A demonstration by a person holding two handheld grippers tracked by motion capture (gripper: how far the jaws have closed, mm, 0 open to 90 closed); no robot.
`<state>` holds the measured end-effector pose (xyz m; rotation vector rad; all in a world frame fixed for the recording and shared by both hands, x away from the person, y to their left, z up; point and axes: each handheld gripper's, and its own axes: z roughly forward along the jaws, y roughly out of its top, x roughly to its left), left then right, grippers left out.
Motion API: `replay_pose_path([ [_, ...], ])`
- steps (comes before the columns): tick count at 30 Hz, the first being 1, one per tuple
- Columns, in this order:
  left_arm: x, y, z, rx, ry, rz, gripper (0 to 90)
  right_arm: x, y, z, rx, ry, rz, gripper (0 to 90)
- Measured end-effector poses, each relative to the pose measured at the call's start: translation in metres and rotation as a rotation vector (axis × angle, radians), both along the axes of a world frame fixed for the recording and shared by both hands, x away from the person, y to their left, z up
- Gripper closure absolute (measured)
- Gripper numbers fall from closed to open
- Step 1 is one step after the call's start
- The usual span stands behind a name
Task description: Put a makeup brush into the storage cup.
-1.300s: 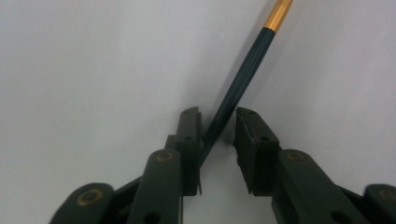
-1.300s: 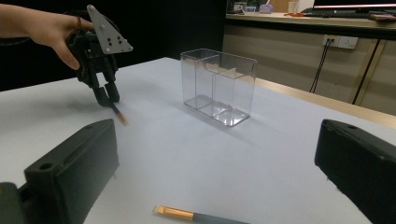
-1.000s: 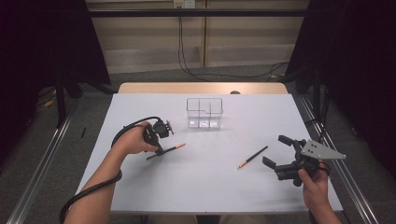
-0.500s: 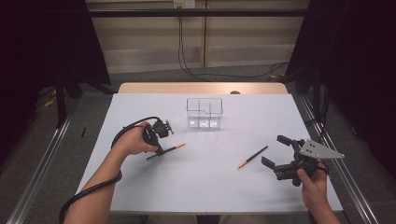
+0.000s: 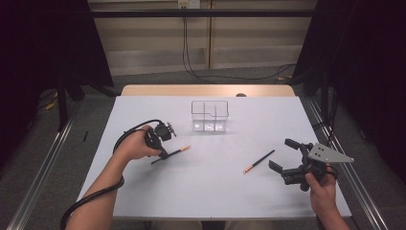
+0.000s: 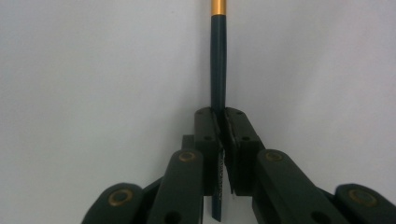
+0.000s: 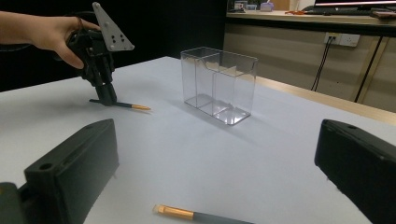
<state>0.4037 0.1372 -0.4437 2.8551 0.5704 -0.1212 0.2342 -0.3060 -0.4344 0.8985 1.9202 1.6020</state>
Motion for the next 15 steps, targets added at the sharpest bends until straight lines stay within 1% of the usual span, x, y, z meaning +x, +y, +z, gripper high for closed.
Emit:
replay_pose_path([
  [1, -0.0009, -0.0009, -0.0005, -0.008, 0.002, 0.008, 84.6, -0.0002, 0.0001, 0.0001, 0.000, 0.001, -0.001, 0.0],
  [2, -0.0006, -0.0013, -0.0001, -0.012, 0.003, 0.002, 84.6, -0.0002, 0.0002, 0.0001, 0.000, 0.001, -0.001, 0.0],
  [4, -0.0009, -0.0022, 0.0009, -0.038, 0.010, 0.009, 84.6, -0.0001, 0.0004, 0.0000, 0.000, -0.001, -0.001, 0.0],
  [5, -0.0005, -0.0024, 0.0019, -0.044, 0.009, 0.004, 84.6, -0.0001, 0.0004, -0.0001, -0.002, -0.001, -0.001, 0.0],
  [7, -0.0008, -0.0026, 0.0034, -0.069, 0.008, 0.014, 84.6, -0.0002, 0.0000, -0.0002, -0.004, -0.001, -0.001, 0.0],
  [12, -0.0002, -0.0002, 0.0073, -0.146, 0.004, 0.024, 84.6, -0.0010, -0.0008, 0.0001, -0.001, 0.000, -0.005, 0.0],
  [14, -0.0012, 0.0003, 0.0083, -0.184, -0.002, 0.042, 84.6, -0.0011, -0.0008, 0.0002, -0.001, -0.002, -0.006, 0.0],
  [15, -0.0009, 0.0010, 0.0092, -0.196, -0.006, 0.040, 84.6, -0.0012, -0.0008, 0.0003, -0.002, 0.001, -0.003, 0.0],
])
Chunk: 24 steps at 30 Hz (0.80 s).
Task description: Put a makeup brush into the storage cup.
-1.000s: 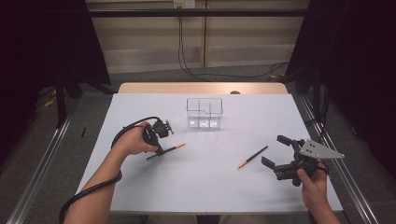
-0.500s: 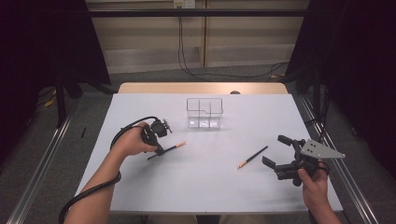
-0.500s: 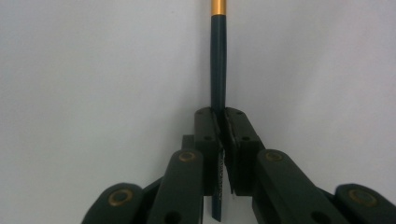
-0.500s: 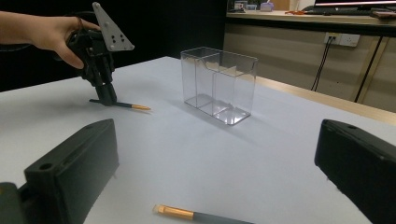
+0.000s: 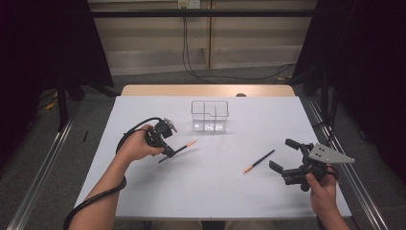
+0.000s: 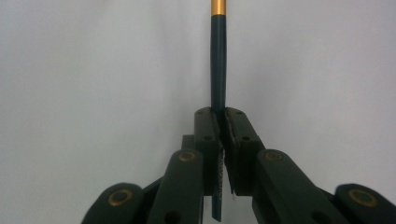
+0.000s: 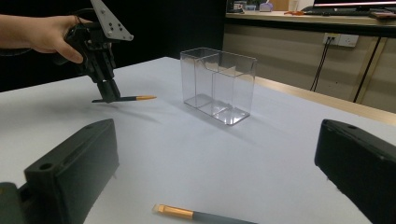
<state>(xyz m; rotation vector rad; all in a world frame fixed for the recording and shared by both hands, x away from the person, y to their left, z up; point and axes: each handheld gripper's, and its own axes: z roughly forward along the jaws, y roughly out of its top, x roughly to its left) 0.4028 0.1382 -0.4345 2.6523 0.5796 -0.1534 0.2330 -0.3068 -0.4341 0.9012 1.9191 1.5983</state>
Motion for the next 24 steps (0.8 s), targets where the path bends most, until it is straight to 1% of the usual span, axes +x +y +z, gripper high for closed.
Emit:
replay_pose_path([
  [2, -0.001, 0.001, 0.002, -0.036, -0.010, 0.012, 84.6, 0.000, 0.000, 0.000, 0.001, -0.001, 0.001, 0.0],
  [5, -0.002, 0.002, 0.003, -0.102, -0.020, 0.031, 84.6, 0.001, 0.001, 0.000, -0.001, -0.003, 0.001, 0.0],
  [10, -0.005, 0.002, 0.006, -0.170, -0.046, 0.042, 84.6, 0.001, 0.002, 0.000, -0.002, -0.003, 0.004, 0.0],
  [11, -0.007, 0.001, 0.005, -0.204, -0.048, 0.078, 84.6, 0.001, 0.002, 0.000, -0.001, -0.003, 0.004, 0.0],
  [12, -0.007, 0.002, 0.006, -0.216, -0.055, 0.068, 84.6, 0.001, 0.002, 0.000, -0.001, -0.002, 0.004, 0.0],
  [14, -0.009, 0.001, 0.008, -0.235, -0.075, 0.079, 84.7, 0.001, 0.002, -0.001, -0.001, -0.001, 0.005, 0.0],
  [16, -0.010, 0.000, 0.007, -0.271, -0.075, 0.087, 84.6, 0.001, 0.002, -0.001, -0.003, 0.000, 0.006, 0.0],
  [19, -0.012, -0.002, 0.007, -0.294, -0.089, 0.079, 84.6, 0.001, 0.003, -0.001, -0.003, 0.000, 0.006, 0.0],
  [24, -0.017, -0.007, 0.008, -0.375, -0.108, 0.079, 84.6, 0.002, 0.003, -0.001, -0.002, 0.003, 0.006, 0.0],
])
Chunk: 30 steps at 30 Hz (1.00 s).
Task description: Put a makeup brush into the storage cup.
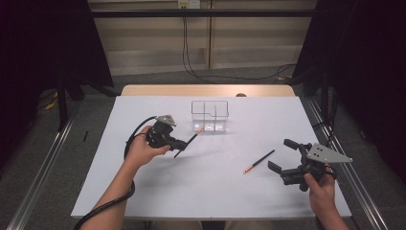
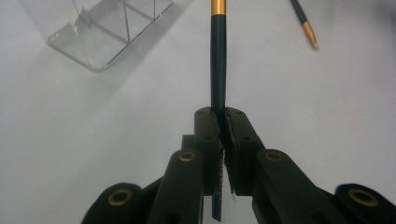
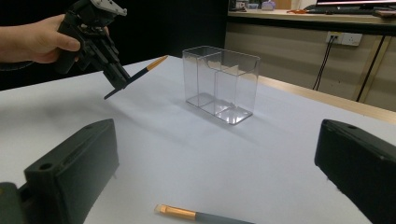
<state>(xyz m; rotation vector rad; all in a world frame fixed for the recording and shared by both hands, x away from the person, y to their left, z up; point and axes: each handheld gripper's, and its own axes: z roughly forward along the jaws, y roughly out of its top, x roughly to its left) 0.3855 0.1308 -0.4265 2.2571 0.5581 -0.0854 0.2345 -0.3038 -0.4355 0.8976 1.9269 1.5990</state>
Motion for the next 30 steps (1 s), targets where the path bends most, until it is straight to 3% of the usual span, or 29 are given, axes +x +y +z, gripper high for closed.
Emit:
replay_pose_path([
  [4, -0.005, -0.008, 0.002, -0.040, -0.040, -0.012, 84.6, 0.001, 0.001, -0.001, -0.001, 0.001, 0.002, 0.0],
  [17, -0.013, -0.027, 0.002, -0.221, -0.100, 0.011, 84.6, 0.002, 0.001, -0.001, 0.010, 0.006, -0.001, 0.0],
  [25, -0.016, -0.035, 0.001, -0.342, -0.113, 0.018, 84.6, 0.004, 0.000, -0.001, 0.014, 0.008, -0.004, 0.0],
  [30, -0.017, -0.039, 0.001, -0.381, -0.127, 0.025, 84.5, 0.004, 0.000, -0.001, 0.018, 0.009, -0.005, 0.0],
])
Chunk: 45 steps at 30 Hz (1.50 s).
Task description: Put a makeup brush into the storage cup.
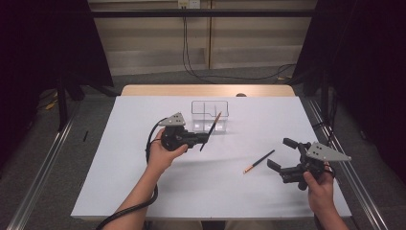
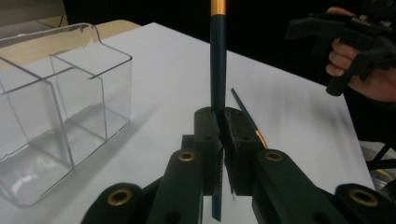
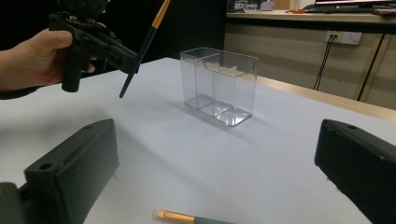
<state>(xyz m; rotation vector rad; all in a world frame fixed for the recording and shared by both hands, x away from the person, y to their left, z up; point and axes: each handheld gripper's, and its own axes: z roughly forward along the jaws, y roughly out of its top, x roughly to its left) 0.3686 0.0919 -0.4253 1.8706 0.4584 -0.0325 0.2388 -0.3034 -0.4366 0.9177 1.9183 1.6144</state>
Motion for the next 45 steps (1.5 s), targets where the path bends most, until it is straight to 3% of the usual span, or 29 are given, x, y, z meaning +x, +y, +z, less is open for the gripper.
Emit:
replay_pose_path([
  [9, -0.003, -0.007, -0.006, -0.084, -0.002, 0.005, 84.5, 0.002, 0.001, 0.002, -0.006, -0.001, -0.002, 0.0],
  [14, -0.004, -0.011, -0.010, -0.103, -0.003, -0.002, 84.5, 0.005, 0.003, 0.004, -0.008, -0.003, -0.008, 0.0],
  [26, -0.005, -0.015, -0.013, -0.089, -0.011, -0.011, 84.6, 0.016, 0.015, 0.011, 0.001, -0.002, -0.003, 0.0],
  [36, -0.006, -0.015, -0.012, -0.086, -0.014, -0.013, 84.5, 0.034, 0.029, 0.015, 0.019, 0.036, -0.037, 0.0],
  [45, -0.007, -0.016, -0.012, -0.091, -0.013, -0.009, 84.5, 0.046, 0.044, 0.019, 0.038, 0.050, -0.013, 2.4],
])
